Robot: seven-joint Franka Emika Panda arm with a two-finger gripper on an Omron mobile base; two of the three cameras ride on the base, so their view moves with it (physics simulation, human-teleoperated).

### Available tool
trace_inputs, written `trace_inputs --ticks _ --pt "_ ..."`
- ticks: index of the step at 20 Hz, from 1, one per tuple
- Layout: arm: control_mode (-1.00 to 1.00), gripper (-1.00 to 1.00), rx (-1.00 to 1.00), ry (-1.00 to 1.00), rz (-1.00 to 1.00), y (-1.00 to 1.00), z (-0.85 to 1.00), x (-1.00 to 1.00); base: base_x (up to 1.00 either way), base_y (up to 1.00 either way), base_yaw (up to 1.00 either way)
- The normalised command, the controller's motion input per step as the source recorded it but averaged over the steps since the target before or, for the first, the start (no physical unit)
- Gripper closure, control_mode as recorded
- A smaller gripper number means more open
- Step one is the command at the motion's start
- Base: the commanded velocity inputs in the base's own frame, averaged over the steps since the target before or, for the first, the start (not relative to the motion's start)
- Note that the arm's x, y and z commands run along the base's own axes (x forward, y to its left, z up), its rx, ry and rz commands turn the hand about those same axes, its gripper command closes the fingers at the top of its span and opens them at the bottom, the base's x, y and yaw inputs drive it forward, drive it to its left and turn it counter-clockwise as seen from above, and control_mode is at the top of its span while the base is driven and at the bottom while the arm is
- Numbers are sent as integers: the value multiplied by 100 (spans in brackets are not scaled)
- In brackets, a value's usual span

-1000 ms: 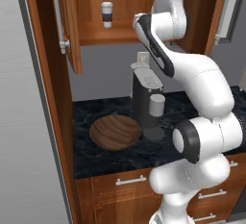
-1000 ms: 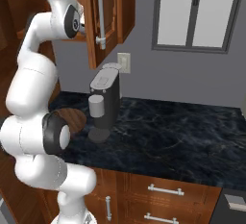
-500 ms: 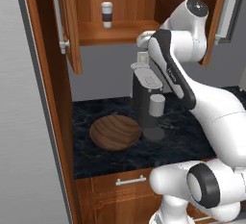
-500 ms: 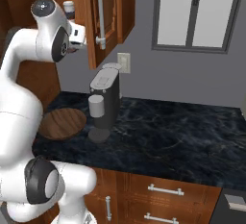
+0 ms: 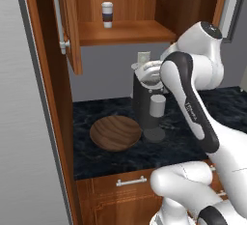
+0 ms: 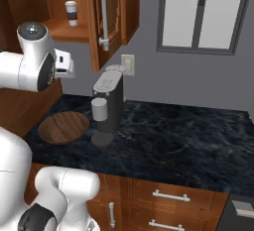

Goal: Pick the eggplant from the cabinet and place it in the bowl. Then pick the bowl and place it in the sink. Then turn on the sink facuet.

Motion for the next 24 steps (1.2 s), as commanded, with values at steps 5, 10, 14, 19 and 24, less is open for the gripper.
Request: trace_inputs --ticks 5,10,14,19,24 --pt "-100 100 -11 19 20 44 -97 -58 0 0 0" --pt "-100 100 -9 11 16 20 -100 -7 0 0 0" --pt "-100 100 -9 11 7 13 -82 36 0 0 0" --pt "-100 100 -3 2 1 2 -63 42 0 0 0" --pt "-100 100 -5 0 0 6 -63 38 0 0 0"
